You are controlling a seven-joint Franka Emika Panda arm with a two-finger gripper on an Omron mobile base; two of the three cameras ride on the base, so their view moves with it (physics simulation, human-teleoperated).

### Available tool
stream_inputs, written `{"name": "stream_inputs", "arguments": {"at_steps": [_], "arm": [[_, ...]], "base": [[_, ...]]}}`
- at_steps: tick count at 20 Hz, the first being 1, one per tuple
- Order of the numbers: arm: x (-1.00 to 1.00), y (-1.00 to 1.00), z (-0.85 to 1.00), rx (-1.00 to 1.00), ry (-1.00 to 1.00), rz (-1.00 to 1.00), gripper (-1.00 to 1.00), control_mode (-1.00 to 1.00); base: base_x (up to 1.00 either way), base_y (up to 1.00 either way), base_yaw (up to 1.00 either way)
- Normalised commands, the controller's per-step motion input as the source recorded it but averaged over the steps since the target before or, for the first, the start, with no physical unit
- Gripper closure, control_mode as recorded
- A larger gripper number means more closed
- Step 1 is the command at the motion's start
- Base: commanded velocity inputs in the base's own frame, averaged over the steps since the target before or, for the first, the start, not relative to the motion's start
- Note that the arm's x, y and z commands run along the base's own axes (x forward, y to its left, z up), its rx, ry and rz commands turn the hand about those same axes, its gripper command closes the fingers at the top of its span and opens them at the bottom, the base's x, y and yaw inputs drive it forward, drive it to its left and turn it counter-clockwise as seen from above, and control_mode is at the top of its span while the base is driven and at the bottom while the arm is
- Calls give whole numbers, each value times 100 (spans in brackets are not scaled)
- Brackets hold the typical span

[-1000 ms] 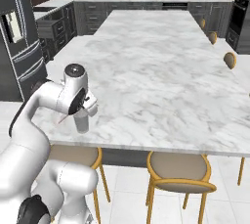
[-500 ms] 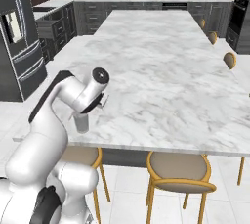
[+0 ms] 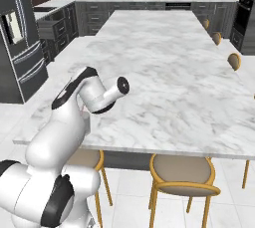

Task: Take a straw from the drawer in front and place it inside the glass cup on the dining counter.

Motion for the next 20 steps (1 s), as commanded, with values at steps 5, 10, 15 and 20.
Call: {"name": "stream_inputs", "arguments": {"at_steps": [5,10,15,20], "arm": [[1,11,2,5,-28,9,100,-100],[0,25,11,6,-27,0,100,-100],[21,15,1,9,-10,3,100,-100],[49,0,0,3,0,11,100,-100]], "base": [[0,0,0],[0,0,0],[0,0,0],[0,0,0]]}}
